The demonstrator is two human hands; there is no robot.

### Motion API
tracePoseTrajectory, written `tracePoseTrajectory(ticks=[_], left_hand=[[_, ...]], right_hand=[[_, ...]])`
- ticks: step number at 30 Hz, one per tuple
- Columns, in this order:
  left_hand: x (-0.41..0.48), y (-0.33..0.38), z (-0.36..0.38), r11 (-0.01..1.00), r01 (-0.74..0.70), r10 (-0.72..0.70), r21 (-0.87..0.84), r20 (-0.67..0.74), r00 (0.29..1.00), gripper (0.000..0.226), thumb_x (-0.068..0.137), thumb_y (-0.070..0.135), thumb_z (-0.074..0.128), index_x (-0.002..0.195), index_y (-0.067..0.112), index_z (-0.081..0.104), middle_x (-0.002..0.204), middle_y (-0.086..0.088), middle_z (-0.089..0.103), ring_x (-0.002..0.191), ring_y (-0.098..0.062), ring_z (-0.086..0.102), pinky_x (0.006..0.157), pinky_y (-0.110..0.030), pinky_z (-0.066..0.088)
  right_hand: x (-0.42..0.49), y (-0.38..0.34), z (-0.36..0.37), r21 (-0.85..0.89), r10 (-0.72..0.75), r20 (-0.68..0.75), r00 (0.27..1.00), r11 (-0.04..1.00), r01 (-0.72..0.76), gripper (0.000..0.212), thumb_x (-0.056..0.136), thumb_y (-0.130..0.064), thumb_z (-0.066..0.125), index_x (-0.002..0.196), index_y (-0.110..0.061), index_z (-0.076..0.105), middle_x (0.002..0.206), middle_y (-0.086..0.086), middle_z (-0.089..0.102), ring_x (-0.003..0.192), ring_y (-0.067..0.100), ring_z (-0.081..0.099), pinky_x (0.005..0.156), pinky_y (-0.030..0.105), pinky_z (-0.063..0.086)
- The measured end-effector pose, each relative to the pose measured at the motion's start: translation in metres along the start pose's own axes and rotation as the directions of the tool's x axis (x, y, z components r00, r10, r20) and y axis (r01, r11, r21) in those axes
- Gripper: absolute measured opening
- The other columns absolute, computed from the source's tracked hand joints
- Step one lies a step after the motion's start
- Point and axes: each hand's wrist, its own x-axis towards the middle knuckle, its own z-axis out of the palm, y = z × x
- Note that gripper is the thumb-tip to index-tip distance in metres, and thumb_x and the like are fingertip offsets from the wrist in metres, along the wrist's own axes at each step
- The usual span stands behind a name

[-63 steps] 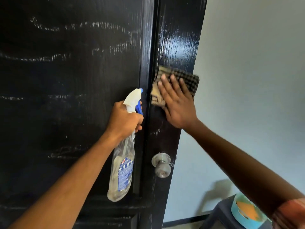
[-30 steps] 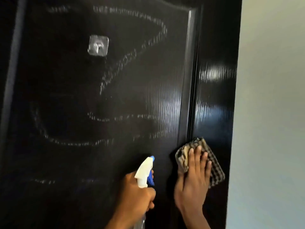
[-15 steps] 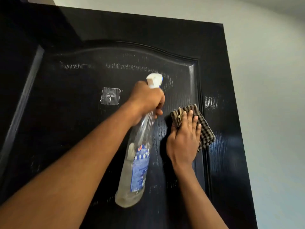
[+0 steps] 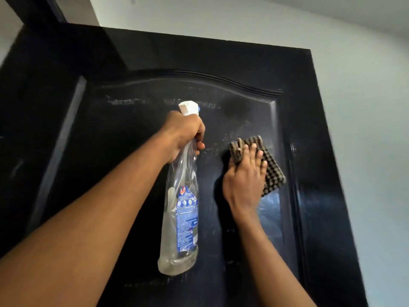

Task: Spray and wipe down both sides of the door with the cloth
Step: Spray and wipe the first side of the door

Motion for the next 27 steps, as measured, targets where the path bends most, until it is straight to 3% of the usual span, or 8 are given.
tracePoseTrajectory(ticks=[5,10,13,19,22,24,27], left_hand=[[-0.008,0.003,-0.059,0.999,-0.008,0.015,0.051,-0.124,0.992,0.019,0.066,-0.007,0.050,0.079,0.004,0.060,0.071,-0.015,0.055,0.037,-0.018,0.054,0.045,-0.025,0.049],[-0.011,-0.003,-0.119,0.989,0.012,0.024,0.148,-0.243,0.970,0.024,0.063,-0.005,0.053,0.084,0.006,0.059,0.067,-0.015,0.054,0.039,-0.020,0.056,0.050,-0.031,0.049],[-0.015,-0.008,-0.147,0.984,0.033,0.016,0.177,-0.269,0.963,0.028,0.064,-0.007,0.053,0.089,0.006,0.059,0.071,-0.016,0.053,0.038,-0.019,0.054,0.049,-0.029,0.047],[-0.025,-0.031,-0.167,0.984,0.071,-0.033,0.162,-0.227,0.973,0.028,0.065,-0.011,0.050,0.087,0.002,0.061,0.075,-0.020,0.056,0.041,-0.021,0.052,0.047,-0.027,0.043],[-0.029,-0.044,-0.162,0.989,0.074,-0.047,0.126,-0.201,0.979,0.031,0.069,-0.013,0.049,0.093,0.003,0.061,0.076,-0.021,0.056,0.040,-0.021,0.049,0.046,-0.025,0.041],[-0.031,-0.049,-0.158,0.992,0.068,-0.047,0.105,-0.185,0.982,0.030,0.071,-0.014,0.048,0.093,0.004,0.060,0.075,-0.022,0.056,0.040,-0.020,0.048,0.045,-0.023,0.040],[-0.030,-0.057,-0.154,0.995,0.066,-0.053,0.074,-0.163,0.985,0.031,0.071,-0.013,0.049,0.094,0.003,0.062,0.073,-0.018,0.057,0.038,-0.018,0.051,0.044,-0.024,0.043]], right_hand=[[-0.004,-0.017,0.016,-0.007,-0.061,-0.021,0.998,0.998,0.061,0.059,0.091,-0.026,0.039,0.148,-0.007,0.036,0.157,0.011,0.029,0.147,0.028,0.020,0.121,0.041,0.009],[-0.006,-0.047,0.030,0.023,-0.065,-0.009,0.998,0.998,0.065,0.062,0.091,-0.029,0.034,0.148,-0.007,0.035,0.158,0.009,0.026,0.149,0.026,0.017,0.122,0.038,0.004],[0.003,-0.067,0.039,0.004,-0.050,-0.007,0.999,0.999,0.050,0.057,0.097,-0.026,0.041,0.149,-0.007,0.033,0.159,0.010,0.024,0.149,0.027,0.016,0.121,0.040,0.003],[0.081,-0.142,0.058,-0.045,0.082,0.073,0.994,0.996,-0.079,0.061,0.100,-0.032,0.034,0.154,-0.007,0.019,0.162,0.014,0.012,0.149,0.031,0.006,0.121,0.045,0.001],[0.089,-0.187,0.079,-0.081,-0.161,0.215,0.963,0.980,0.181,0.064,0.097,-0.030,0.036,0.154,-0.008,0.015,0.163,0.012,0.007,0.150,0.029,0.002,0.121,0.043,-0.001],[0.075,-0.202,0.090,-0.080,-0.362,0.313,0.878,0.911,0.405,0.064,0.098,-0.032,0.036,0.155,-0.013,0.014,0.163,0.008,0.003,0.150,0.027,-0.001,0.121,0.042,-0.002],[0.073,-0.190,0.086,-0.089,-0.441,0.383,0.811,0.857,0.508,0.061,0.101,-0.036,0.032,0.155,-0.017,0.012,0.164,0.003,0.002,0.150,0.023,-0.003,0.121,0.040,-0.004]])
